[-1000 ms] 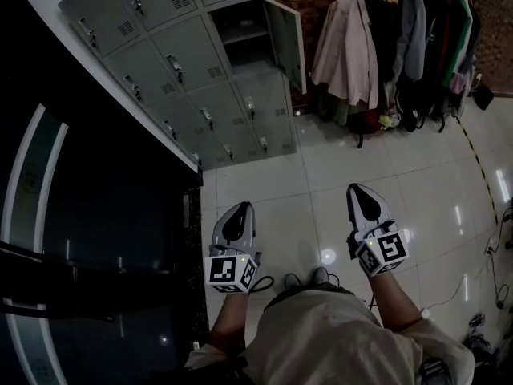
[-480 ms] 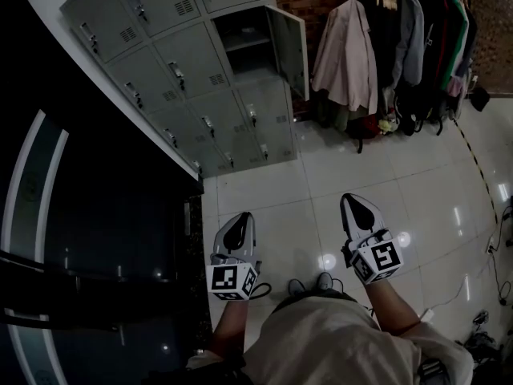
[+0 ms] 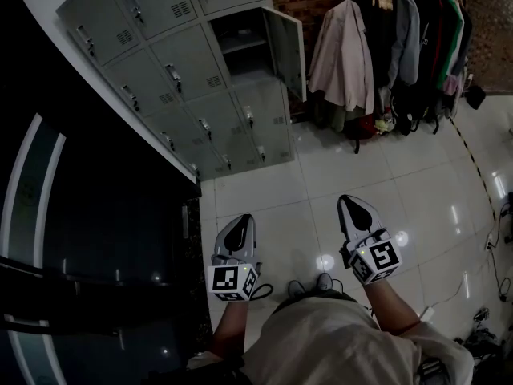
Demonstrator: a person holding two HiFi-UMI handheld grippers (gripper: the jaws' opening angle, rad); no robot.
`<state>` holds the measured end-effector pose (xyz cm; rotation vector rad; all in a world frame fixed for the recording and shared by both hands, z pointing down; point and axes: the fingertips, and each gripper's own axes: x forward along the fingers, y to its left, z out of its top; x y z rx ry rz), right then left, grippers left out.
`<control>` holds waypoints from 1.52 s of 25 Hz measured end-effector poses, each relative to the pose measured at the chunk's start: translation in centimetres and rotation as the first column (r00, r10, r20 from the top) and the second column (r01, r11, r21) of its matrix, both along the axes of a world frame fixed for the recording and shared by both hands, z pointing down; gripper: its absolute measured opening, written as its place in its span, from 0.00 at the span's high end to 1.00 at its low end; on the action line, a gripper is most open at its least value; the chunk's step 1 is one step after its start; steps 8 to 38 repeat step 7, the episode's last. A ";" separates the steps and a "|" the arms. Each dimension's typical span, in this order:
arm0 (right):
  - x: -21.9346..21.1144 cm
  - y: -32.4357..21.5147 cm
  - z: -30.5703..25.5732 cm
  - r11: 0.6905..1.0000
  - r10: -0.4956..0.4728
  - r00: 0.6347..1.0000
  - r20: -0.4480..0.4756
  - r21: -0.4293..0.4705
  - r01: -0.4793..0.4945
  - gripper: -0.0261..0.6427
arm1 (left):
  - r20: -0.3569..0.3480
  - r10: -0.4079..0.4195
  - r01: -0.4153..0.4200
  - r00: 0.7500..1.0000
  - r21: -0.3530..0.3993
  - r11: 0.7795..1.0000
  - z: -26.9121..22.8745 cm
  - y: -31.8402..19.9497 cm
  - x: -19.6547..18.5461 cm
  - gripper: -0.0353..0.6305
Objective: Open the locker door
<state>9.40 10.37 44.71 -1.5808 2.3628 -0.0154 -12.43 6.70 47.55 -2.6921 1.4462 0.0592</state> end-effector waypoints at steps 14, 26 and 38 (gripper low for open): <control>-0.3 -0.4 0.7 1.000 -0.005 1.000 0.004 -0.013 0.005 0.96 | -0.002 -0.014 0.014 1.000 -0.010 1.000 0.7 -0.3 -0.2 0.80; -0.3 -0.4 0.7 1.000 -0.005 1.000 0.004 -0.013 0.005 0.96 | -0.002 -0.014 0.014 1.000 -0.010 1.000 0.7 -0.3 -0.2 0.80; -0.3 -0.4 0.7 1.000 -0.005 1.000 0.004 -0.013 0.005 0.96 | -0.002 -0.014 0.014 1.000 -0.010 1.000 0.7 -0.3 -0.2 0.80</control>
